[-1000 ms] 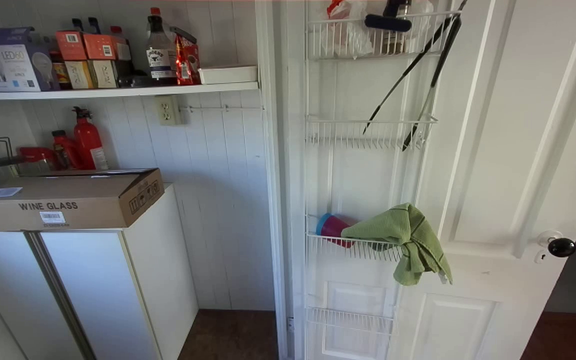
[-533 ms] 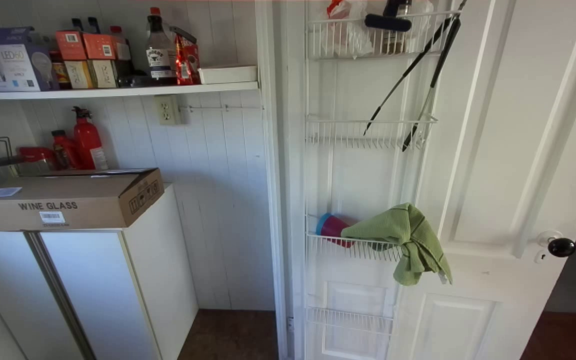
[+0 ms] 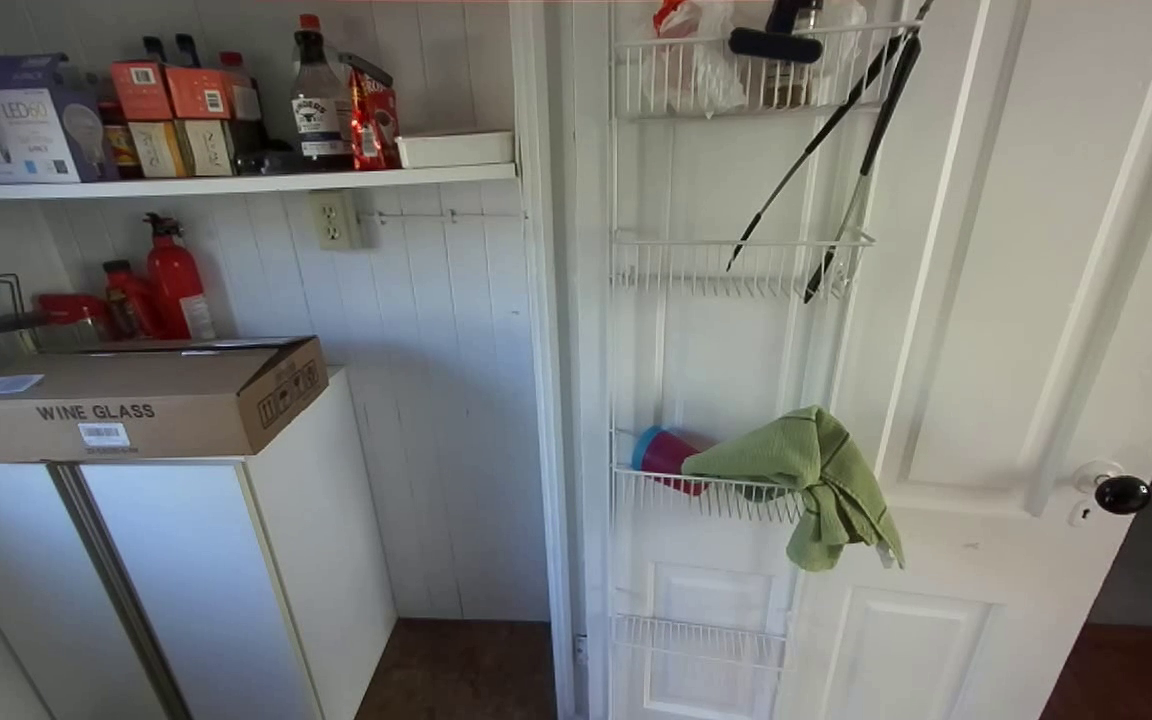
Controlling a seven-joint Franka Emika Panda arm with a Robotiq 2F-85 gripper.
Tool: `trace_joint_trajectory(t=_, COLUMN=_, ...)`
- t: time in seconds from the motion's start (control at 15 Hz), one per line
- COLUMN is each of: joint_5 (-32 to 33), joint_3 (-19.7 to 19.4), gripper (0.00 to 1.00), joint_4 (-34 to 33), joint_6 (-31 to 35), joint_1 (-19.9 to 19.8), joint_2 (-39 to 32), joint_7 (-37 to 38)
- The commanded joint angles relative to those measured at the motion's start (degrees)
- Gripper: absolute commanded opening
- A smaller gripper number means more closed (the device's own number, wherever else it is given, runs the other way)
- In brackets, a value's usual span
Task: Remove the clamps tong from the second to top closet wire rack shelf and put it on the top shelf of the closet door wire rack
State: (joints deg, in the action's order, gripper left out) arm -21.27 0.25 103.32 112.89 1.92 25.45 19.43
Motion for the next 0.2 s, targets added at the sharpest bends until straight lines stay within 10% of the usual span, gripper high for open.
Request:
trace_joint_trajectory(t=0.0, joint_5=-0.3, joint_3=0.1, gripper=1.0, joint_4=-0.5, joint_6=-0.8, joint_1=-0.7, joint_2=0.5, joint_7=-0.2)
trace_joint_trajectory(t=0.13, joint_5=-0.3, joint_3=0.2, gripper=1.0, joint_4=-0.4, joint_6=-0.8, joint_1=-0.7, joint_2=0.6, joint_7=-0.2)
